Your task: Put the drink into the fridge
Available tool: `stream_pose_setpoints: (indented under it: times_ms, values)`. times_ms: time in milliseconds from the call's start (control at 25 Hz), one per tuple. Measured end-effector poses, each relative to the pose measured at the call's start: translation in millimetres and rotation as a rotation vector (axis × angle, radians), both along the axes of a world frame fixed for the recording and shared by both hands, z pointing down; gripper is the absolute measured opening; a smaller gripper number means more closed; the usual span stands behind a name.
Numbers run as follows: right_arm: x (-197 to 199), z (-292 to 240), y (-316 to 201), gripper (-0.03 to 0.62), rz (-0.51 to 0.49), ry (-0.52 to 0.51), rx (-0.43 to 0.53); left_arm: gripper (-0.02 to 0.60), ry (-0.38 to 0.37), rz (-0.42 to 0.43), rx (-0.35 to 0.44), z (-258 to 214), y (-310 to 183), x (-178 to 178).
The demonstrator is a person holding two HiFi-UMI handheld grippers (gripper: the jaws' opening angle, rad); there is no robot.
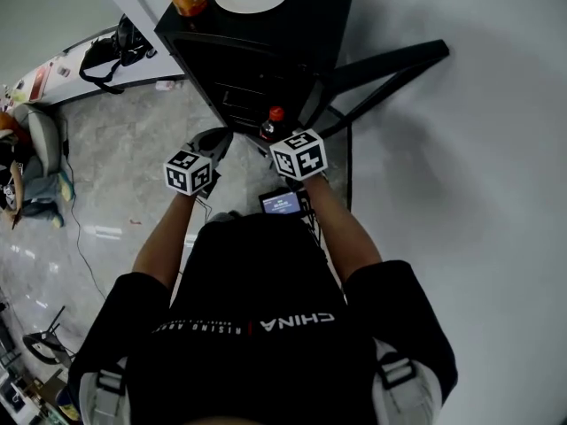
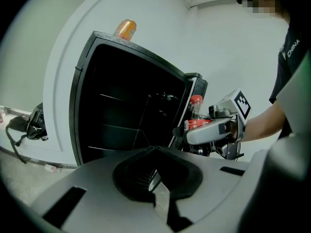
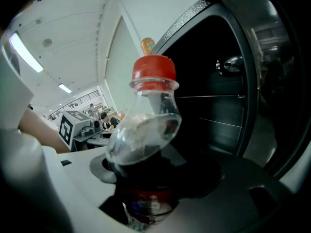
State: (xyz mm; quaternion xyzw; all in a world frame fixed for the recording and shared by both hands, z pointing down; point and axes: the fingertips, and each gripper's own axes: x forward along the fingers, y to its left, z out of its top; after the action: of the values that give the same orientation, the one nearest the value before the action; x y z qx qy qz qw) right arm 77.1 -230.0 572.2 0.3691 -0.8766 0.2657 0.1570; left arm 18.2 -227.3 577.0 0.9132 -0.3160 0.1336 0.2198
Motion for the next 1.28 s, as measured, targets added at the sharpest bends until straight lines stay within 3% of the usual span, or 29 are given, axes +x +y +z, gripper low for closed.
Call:
stream_pose_setpoints:
  times_ms: [160,760,1280]
  values:
    - [1.4,0.7,-14.3,0.316,-0.006,-0.008,-0.005,0.011,0.004,-0.015,-0.004,-0.6,-10.0,2.6]
    - [-1.5,-9.8,-40.2,0.316,0.131,-0.022,0.007,0.011,0.020,0.105,0.014,-13.7,-46.6,-4.1]
    - [0.4,-9.0,-43.6,0.316,0.132,0.009,0.010,0.011,0.032,0.112,-0.005,-7.0,-48.2,-4.5]
